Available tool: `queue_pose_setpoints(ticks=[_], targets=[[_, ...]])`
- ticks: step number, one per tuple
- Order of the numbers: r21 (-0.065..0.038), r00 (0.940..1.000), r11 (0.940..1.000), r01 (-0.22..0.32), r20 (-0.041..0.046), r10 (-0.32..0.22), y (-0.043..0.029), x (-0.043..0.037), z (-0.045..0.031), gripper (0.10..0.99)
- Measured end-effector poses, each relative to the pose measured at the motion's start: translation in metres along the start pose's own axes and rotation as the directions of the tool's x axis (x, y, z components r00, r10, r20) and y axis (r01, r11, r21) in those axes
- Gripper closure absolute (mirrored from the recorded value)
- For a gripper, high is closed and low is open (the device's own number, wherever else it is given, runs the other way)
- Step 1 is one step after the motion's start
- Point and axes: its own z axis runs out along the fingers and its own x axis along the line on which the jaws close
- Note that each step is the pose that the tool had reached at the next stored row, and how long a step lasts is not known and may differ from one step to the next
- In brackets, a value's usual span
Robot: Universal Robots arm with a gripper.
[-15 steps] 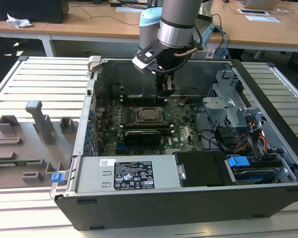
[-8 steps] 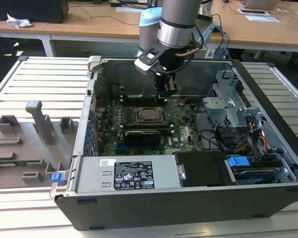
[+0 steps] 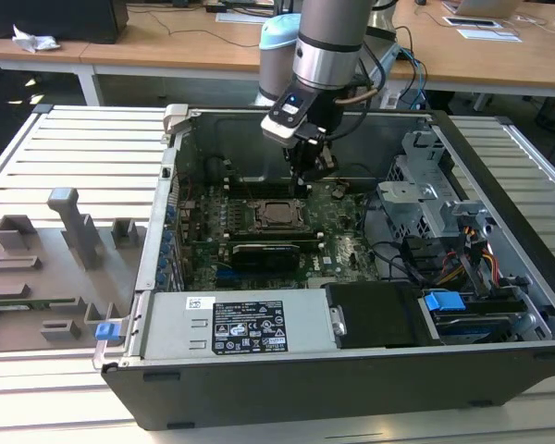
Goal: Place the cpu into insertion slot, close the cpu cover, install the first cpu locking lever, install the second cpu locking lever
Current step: 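Install the first cpu locking lever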
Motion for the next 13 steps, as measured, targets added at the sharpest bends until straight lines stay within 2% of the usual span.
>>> queue_pose_setpoints(ticks=[4, 8, 9, 13], targets=[[-0.003, 0.9967, 0.9967, 0.081, 0.0072, -0.081, 0.0, 0.0, 0.0, 0.98], [-0.005, 0.9897, 0.9898, 0.143, 0.013, -0.143, 0.0, 0.0, 0.0, 0.98], [-0.006, 0.9858, 0.9859, 0.167, 0.0153, -0.167, 0.0, 0.0, 0.0, 0.98], [-0.007, 0.9767, 0.9769, 0.214, 0.0197, -0.214, 0.0, 0.0, 0.0, 0.98]])
